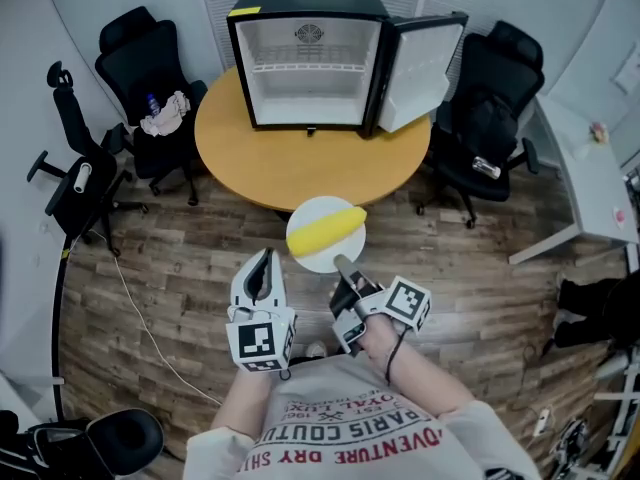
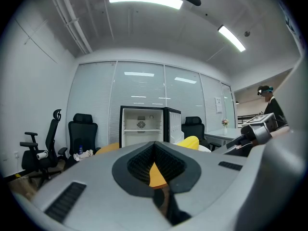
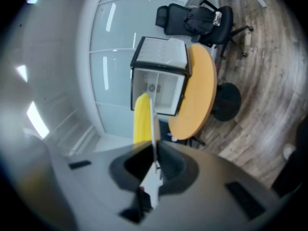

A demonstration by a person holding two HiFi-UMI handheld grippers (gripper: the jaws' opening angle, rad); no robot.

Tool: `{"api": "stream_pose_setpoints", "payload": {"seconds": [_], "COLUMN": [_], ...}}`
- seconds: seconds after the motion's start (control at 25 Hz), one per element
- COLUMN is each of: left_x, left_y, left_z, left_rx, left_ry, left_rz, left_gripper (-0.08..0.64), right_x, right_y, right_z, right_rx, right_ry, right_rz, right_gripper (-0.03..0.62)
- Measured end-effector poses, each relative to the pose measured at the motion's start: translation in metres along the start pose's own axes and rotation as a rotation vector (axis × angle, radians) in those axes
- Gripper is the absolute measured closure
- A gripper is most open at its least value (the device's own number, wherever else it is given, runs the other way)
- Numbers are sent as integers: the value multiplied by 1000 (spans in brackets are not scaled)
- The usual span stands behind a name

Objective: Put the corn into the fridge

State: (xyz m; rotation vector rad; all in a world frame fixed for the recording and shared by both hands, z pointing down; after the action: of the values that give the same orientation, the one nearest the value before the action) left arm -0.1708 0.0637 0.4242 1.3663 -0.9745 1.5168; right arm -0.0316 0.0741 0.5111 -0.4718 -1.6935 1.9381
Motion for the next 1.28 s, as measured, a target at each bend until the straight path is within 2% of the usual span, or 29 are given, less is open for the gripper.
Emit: {"api": "stream_pose_setpoints", "payload": {"seconds": [0.2,0.44,1.04,1.28], "left_x": [6,8,-19,-21], "left_y": [17,33,49,56], "left_z": [21,67,252,307], "left_rx": [-7,-42,-124,-137], "left_ry": [5,4,-18,-8], "left_rz": [-7,-19,-19,-21], "left_gripper": [529,529,529,529], "right_x": [-8,-40,-188,-228], "right_y": [-4,-4,26,27], "right_z": [29,75,209,246], "right_rx": [21,16,-38,-39], "right_ry": [3,36,129,148], "right_rz": [11,6,-41,-30], "right_gripper": [555,555,554,554]}}
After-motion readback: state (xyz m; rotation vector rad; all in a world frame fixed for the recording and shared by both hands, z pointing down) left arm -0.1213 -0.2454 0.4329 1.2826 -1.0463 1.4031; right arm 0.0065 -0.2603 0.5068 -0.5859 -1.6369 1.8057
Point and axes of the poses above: the fingertips, and each gripper's own axes: z forward along the fingers, y to its left, x out of its underside, the point moved 1 cm from there along -z, backward along the fingers, and after that the axes turned 2 degrees about y, right-handed, at the moved point
